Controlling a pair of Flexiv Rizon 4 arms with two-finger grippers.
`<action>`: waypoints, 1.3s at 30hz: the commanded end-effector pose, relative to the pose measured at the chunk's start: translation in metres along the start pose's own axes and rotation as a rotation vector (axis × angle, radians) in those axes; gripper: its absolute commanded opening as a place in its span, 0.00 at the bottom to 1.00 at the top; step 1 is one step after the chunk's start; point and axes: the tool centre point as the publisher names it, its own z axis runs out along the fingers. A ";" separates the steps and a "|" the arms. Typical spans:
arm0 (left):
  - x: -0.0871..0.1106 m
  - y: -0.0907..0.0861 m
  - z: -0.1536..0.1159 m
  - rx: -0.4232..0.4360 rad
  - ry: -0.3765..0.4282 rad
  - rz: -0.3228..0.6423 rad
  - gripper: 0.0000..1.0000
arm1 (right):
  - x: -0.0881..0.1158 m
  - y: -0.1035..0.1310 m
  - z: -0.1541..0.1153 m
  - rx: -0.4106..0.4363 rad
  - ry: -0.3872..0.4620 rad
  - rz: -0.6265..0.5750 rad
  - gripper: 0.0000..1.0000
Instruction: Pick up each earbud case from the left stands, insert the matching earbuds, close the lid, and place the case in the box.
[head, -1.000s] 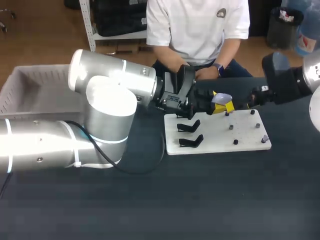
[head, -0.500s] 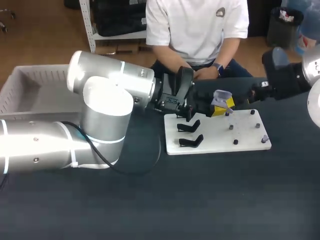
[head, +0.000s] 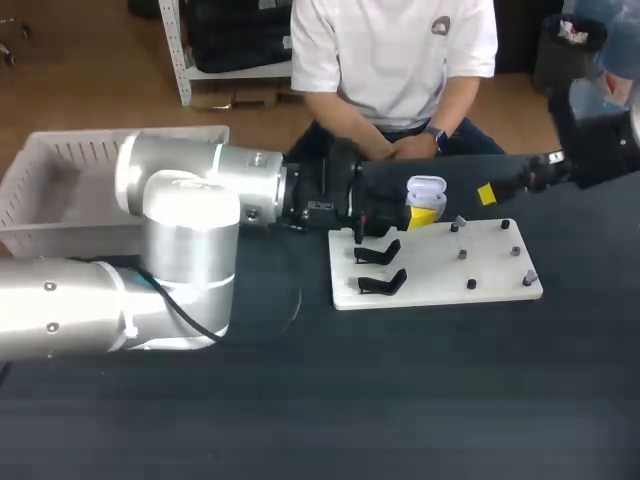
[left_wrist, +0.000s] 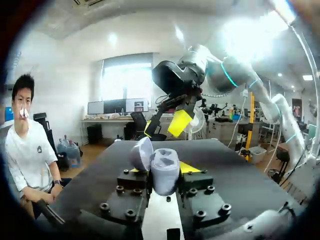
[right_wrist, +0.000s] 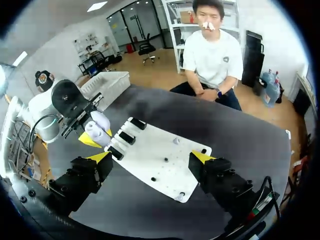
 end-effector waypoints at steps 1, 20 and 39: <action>-0.001 -0.007 -0.007 -0.039 -0.046 0.006 0.00 | 0.017 0.000 -0.019 0.198 0.039 -0.023 1.00; -0.006 0.008 -0.004 -0.060 -0.046 0.001 0.00 | 0.070 -0.034 -0.015 0.488 0.247 0.039 1.00; -0.006 0.008 -0.004 -0.060 -0.046 0.001 0.00 | 0.087 -0.043 -0.008 0.503 0.285 0.095 1.00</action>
